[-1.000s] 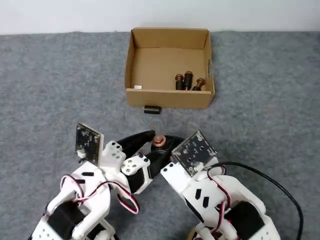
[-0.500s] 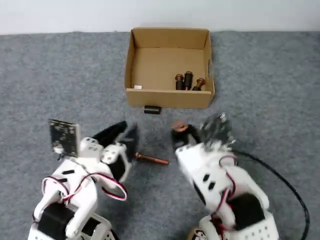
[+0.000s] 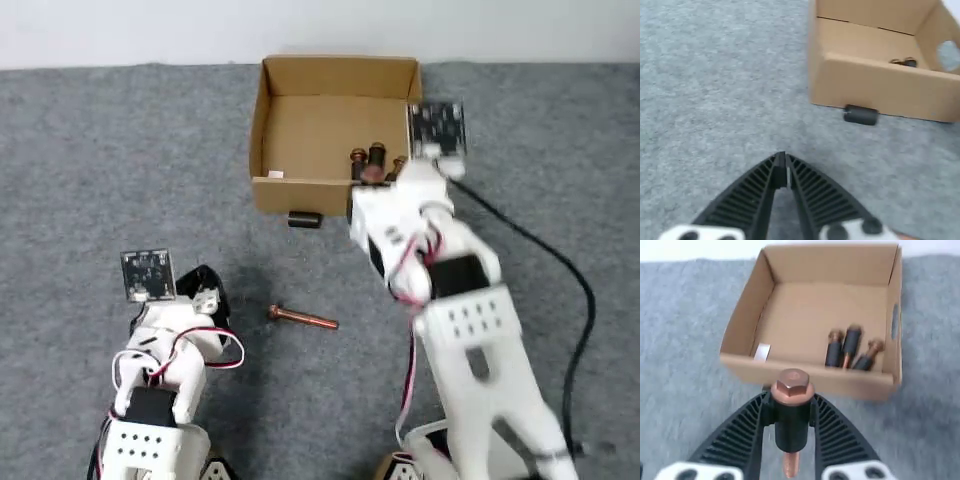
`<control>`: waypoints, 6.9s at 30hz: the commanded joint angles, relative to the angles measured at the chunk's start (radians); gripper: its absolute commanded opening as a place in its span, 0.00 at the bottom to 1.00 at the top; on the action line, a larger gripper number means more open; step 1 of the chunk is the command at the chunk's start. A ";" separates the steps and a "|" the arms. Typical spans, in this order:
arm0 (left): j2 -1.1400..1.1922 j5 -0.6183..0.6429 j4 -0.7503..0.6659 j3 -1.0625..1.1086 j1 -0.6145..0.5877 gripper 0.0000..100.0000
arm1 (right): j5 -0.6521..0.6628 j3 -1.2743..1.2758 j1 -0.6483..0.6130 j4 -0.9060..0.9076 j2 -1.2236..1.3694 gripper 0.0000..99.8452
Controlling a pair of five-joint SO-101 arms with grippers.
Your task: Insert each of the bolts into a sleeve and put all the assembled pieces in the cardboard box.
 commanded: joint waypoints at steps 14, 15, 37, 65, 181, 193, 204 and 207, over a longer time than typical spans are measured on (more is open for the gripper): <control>-0.025 -0.006 0.020 0.007 -0.017 0.00 | -0.003 -0.778 0.110 -0.139 0.756 0.01; -0.025 -0.006 0.020 0.007 -0.017 0.00 | -0.003 -0.813 0.110 -0.139 0.788 0.01; -0.023 -0.008 0.023 0.007 -0.017 0.00 | 0.209 -1.234 0.058 -0.131 1.296 0.01; -0.029 -0.006 -0.006 0.008 -0.104 0.00 | 0.531 -1.267 -0.074 0.526 1.059 0.01; 0.218 0.279 0.585 -0.680 0.290 0.01 | 0.060 -0.167 0.412 0.951 -0.159 0.01; 0.887 0.577 0.738 -1.102 0.391 0.01 | 0.060 0.052 0.429 0.926 -0.432 0.01; 1.208 0.621 0.736 -1.162 0.407 0.17 | 0.058 0.058 0.430 0.926 -0.498 0.01; 1.244 0.638 0.724 -1.164 0.404 0.17 | 0.057 0.058 0.430 0.926 -0.498 0.01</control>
